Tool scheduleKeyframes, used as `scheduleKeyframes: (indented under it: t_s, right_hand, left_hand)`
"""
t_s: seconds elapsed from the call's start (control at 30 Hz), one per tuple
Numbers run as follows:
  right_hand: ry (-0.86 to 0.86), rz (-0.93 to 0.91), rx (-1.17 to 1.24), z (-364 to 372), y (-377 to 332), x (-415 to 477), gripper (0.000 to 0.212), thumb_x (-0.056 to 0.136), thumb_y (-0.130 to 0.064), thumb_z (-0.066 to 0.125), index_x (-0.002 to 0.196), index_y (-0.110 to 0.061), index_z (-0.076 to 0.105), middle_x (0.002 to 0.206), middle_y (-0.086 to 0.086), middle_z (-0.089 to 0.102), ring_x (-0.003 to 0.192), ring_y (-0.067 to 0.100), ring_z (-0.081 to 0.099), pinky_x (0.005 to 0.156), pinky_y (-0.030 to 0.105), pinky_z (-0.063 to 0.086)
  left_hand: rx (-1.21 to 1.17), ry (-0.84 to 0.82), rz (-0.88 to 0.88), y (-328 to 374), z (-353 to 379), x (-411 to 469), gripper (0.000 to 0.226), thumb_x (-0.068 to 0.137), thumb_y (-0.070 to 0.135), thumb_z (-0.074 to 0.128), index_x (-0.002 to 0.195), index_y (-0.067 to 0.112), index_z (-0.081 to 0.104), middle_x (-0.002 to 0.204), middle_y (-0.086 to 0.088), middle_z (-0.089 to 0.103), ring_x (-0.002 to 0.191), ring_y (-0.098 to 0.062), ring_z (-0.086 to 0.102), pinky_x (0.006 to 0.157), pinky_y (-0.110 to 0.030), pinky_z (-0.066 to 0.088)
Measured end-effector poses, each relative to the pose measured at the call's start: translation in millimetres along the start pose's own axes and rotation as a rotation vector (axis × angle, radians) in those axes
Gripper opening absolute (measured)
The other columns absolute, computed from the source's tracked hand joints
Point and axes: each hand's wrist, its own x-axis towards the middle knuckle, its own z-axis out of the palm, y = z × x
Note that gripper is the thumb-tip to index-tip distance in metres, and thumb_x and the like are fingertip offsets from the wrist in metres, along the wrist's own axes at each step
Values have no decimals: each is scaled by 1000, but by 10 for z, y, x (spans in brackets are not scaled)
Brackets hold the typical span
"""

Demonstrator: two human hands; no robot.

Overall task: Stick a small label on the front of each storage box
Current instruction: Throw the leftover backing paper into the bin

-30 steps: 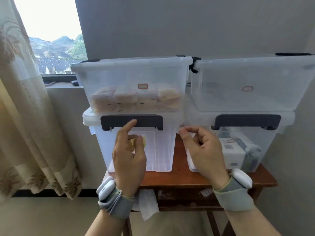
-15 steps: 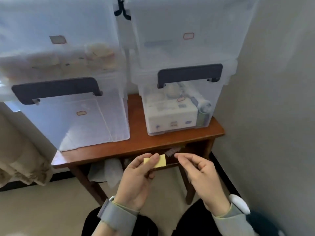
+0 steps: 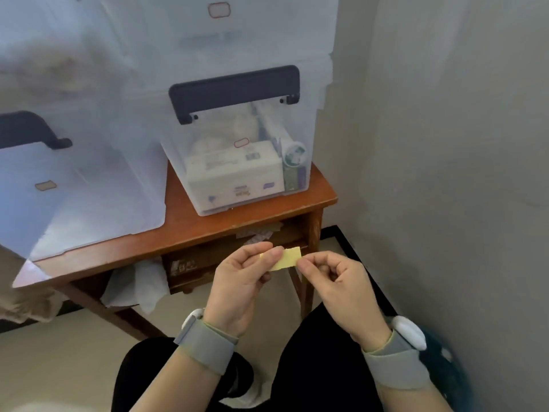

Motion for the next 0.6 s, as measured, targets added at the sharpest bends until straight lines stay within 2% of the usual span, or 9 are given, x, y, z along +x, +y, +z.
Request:
scheduleKeyframes:
  t_s: [0.07, 0.13, 0.2, 0.3, 0.33, 0.4, 0.5, 0.6]
  right_hand:
    - [57, 38, -7, -217, 61, -4, 11, 87, -36, 71, 87, -27, 78, 71, 6, 69, 64, 17, 59, 63, 32, 51]
    - [118, 69, -1, -458, 139, -19, 9, 88, -32, 71, 89, -27, 78, 78, -2, 74, 72, 11, 66, 67, 26, 54]
    - [208, 103, 38, -625, 241, 0, 7, 89, -28, 72, 89, -25, 78, 77, -6, 75, 67, 3, 64, 66, 21, 53]
    - [355, 224, 52, -968, 594, 34, 7, 88, -27, 74, 87, -22, 79, 76, 1, 77, 63, 8, 67, 66, 31, 56]
    - [383, 286, 41, -1110, 783, 9, 6, 88, -27, 74, 86, -23, 78, 77, 3, 78, 65, 11, 70, 68, 34, 59]
    - [397, 391, -16, -1291, 1145, -5, 9, 87, -27, 74, 79, -26, 77, 73, 5, 78, 64, 13, 71, 75, 41, 62]
    - [406, 559, -183, -1517, 1838, -96, 28, 86, -22, 73, 59, -28, 73, 58, 0, 74, 61, 19, 72, 79, 45, 62]
    - [326, 750, -359, -1622, 2351, -291, 30, 84, -17, 70, 55, -16, 73, 54, 0, 72, 65, 26, 74, 70, 37, 62]
  left_hand:
    - [144, -28, 71, -18, 178, 53, 28, 69, 17, 81, 96, 11, 74, 95, -12, 77, 81, -16, 68, 74, -30, 50]
    - [302, -36, 197, -47, 356, 167, 23, 77, 16, 77, 98, 11, 73, 90, -8, 78, 81, -14, 71, 73, -28, 54]
    - [510, 16, 481, -15, 414, 335, 16, 83, 19, 73, 98, 12, 73, 87, -5, 78, 82, -13, 72, 76, -29, 56]
    - [1024, 129, 975, -94, 433, 722, 18, 92, 25, 63, 103, 15, 72, 102, -3, 74, 95, -18, 67, 88, -31, 50]
    - [1168, 182, 1079, -183, 433, 858, 20, 93, 26, 61, 105, 15, 71, 106, -4, 73, 98, -22, 64, 90, -32, 46]
    - [1319, 285, 1166, -226, 345, 1034, 22, 93, 27, 58, 105, 14, 71, 107, -7, 72, 98, -31, 61, 87, -40, 41]
    - [1309, 311, 1224, -338, 216, 1214, 21, 93, 25, 60, 100, 13, 75, 102, -8, 75, 90, -33, 62, 78, -39, 40]
    - [1237, 311, 1230, -329, 239, 1209, 20, 92, 25, 63, 99, 13, 77, 100, -7, 76, 90, -31, 62, 79, -36, 39]
